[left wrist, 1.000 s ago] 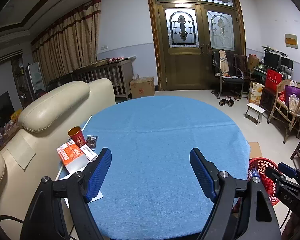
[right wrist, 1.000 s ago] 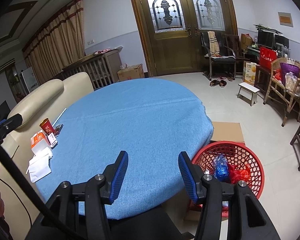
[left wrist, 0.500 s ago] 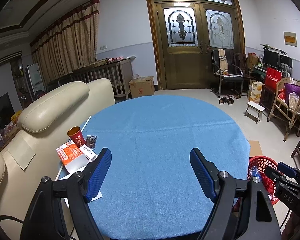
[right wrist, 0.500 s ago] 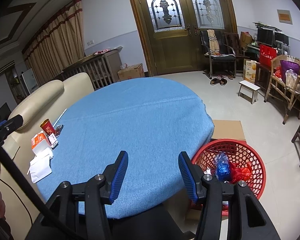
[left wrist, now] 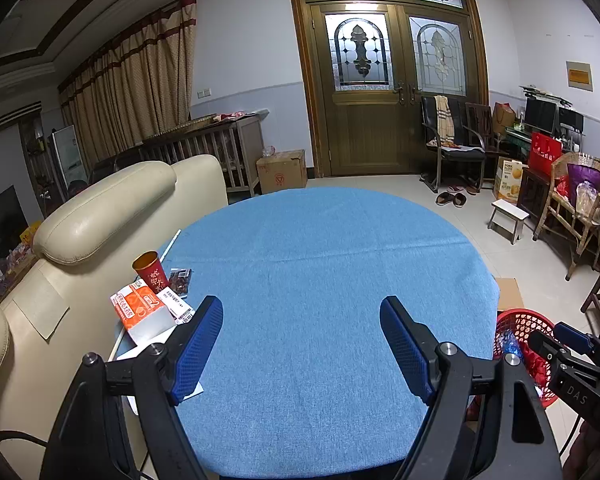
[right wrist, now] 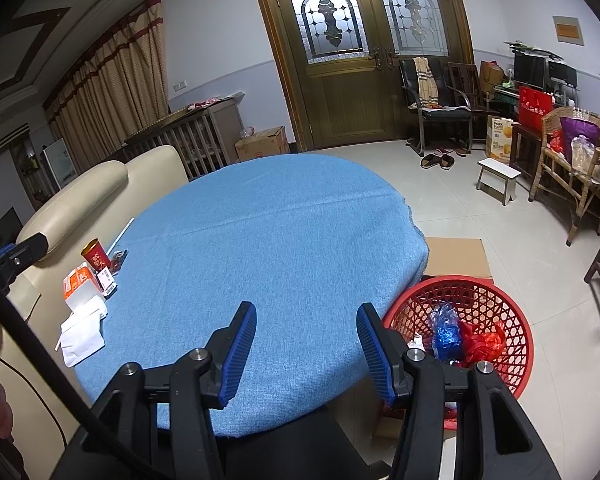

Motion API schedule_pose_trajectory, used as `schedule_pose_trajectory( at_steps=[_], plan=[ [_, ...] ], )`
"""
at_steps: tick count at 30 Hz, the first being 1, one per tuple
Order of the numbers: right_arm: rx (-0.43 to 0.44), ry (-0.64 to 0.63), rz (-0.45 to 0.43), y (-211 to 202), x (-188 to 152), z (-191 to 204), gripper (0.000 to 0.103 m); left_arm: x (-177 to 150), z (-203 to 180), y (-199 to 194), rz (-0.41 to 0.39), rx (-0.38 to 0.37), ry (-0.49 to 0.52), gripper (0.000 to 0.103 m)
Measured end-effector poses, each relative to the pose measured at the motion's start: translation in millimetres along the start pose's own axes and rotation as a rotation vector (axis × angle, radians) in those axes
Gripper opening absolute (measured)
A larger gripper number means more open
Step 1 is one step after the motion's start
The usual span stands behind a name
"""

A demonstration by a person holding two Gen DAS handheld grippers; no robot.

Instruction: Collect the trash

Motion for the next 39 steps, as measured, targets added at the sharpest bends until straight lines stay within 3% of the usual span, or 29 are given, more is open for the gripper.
schedule_pose_trajectory(
  at_steps=[39],
  plan=[
    [0.002, 0.007, 0.011, 3.9, -3.4, 0.6, 0.056, -7.3, -6.6, 2.3, 0.027, -0.009, 0.011, 0.081]
  ],
)
Point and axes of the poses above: each gripper's, at about its wrist camera, not at the fingertips, and y roughly the way its jaws point, z to its left, x to its top, the point moved 7 cm from there along y, roughly the way its jaws point, and after that the axes turned 9 degrees about x, right-handed, at the moved point
